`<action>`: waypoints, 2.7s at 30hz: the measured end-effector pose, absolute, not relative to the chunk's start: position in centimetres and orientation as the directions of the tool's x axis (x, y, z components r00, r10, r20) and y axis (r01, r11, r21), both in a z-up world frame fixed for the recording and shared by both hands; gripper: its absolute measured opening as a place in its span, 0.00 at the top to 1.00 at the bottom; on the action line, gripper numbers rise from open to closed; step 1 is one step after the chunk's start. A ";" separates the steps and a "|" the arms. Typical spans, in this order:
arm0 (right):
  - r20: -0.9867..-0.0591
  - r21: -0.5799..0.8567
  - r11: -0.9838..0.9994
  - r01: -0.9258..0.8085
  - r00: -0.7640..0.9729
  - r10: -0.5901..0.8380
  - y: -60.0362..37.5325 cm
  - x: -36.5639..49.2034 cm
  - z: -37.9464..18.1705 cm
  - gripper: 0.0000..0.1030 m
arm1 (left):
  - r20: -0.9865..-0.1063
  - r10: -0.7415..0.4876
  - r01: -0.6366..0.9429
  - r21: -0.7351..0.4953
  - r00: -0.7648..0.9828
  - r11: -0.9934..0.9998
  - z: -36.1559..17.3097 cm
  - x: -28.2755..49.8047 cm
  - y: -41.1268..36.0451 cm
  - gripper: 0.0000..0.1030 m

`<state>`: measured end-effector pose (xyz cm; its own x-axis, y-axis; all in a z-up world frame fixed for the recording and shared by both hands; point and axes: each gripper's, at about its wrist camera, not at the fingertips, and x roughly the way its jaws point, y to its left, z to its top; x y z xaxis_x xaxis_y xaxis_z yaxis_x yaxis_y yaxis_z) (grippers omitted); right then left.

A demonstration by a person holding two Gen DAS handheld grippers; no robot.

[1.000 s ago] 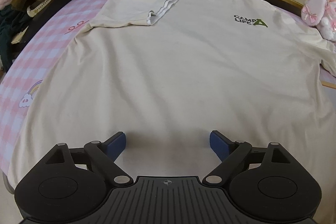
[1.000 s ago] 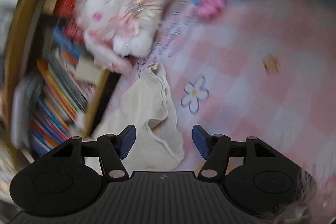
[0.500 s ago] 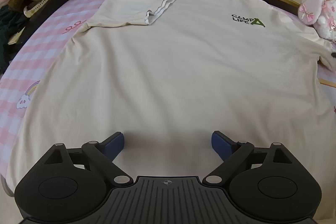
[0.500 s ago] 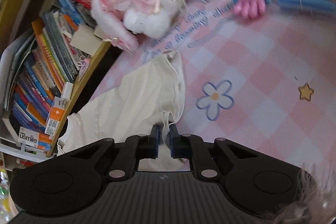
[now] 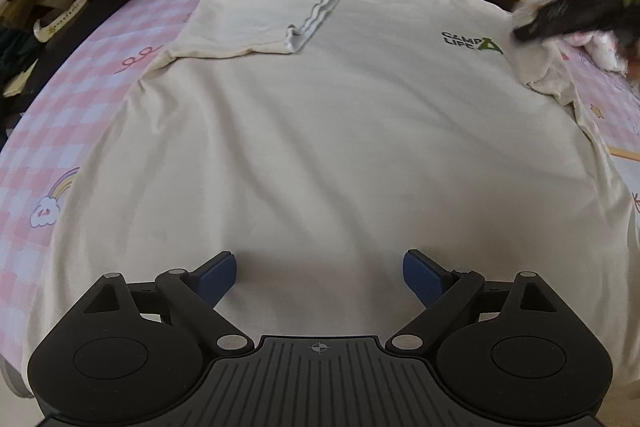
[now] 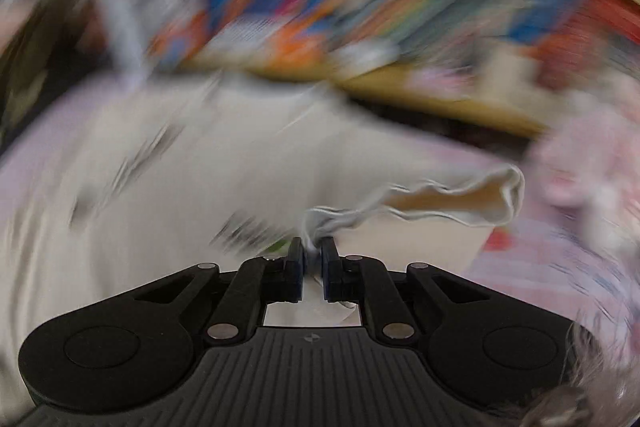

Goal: Fold clothes

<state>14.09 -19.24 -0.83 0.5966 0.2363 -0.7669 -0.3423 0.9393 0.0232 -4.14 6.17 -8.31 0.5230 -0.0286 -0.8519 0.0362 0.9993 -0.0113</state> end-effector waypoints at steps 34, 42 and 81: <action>-0.619 0.585 0.811 -0.005 0.644 0.450 -24.8 21.1 -1.3 0.35 | -0.851 -0.025 0.061 0.008 0.525 0.998 -8.5 -4.5 7.8 0.10; -0.673 0.132 0.968 -0.213 0.697 0.245 -18.8 13.1 -2.4 0.81 | -0.856 -0.026 0.071 0.013 0.516 0.997 -8.4 -3.2 6.3 0.09; -0.739 0.349 0.936 0.052 0.630 0.240 -30.1 9.6 -6.3 0.96 | -0.854 -0.022 0.050 0.004 0.519 0.999 -8.8 -5.2 4.6 0.07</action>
<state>9.61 -30.12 -6.28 0.6297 0.2405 -0.7387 0.0521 0.9357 0.3490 -5.22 4.58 -8.77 0.5190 -0.0223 -0.8545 0.0502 0.9987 0.0044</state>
